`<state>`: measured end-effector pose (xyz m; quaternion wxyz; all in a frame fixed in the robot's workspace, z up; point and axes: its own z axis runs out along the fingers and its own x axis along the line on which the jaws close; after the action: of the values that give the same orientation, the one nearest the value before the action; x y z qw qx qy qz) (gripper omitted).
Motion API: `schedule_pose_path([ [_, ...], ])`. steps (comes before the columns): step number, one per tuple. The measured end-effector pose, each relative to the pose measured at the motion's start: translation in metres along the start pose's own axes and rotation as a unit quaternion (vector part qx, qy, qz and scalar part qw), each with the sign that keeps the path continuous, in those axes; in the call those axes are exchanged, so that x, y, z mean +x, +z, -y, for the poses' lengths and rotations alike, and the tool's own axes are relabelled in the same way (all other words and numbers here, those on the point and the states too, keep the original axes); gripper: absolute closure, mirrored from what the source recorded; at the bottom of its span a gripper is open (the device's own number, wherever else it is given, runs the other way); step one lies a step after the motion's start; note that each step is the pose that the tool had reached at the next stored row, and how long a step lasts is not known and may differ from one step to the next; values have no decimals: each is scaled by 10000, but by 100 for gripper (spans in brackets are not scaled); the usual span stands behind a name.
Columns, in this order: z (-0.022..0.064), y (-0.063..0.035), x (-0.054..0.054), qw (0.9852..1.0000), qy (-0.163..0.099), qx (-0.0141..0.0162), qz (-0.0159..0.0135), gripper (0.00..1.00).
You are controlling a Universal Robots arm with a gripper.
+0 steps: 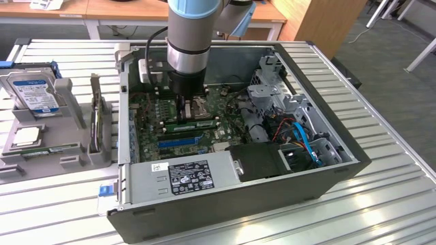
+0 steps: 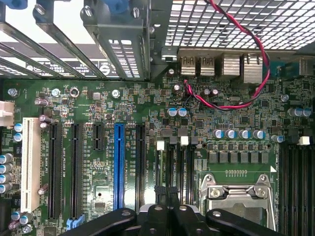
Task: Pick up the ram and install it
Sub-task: 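Press down the ram until it locks into place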
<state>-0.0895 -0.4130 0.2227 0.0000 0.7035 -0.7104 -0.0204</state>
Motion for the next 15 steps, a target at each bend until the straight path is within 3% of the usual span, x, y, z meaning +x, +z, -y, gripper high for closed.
schedule_pose_path([
  [7,1,-16,-3,10000,0,5,7,90],
  [15,-4,-126,-4,10000,0,0,0,90],
])
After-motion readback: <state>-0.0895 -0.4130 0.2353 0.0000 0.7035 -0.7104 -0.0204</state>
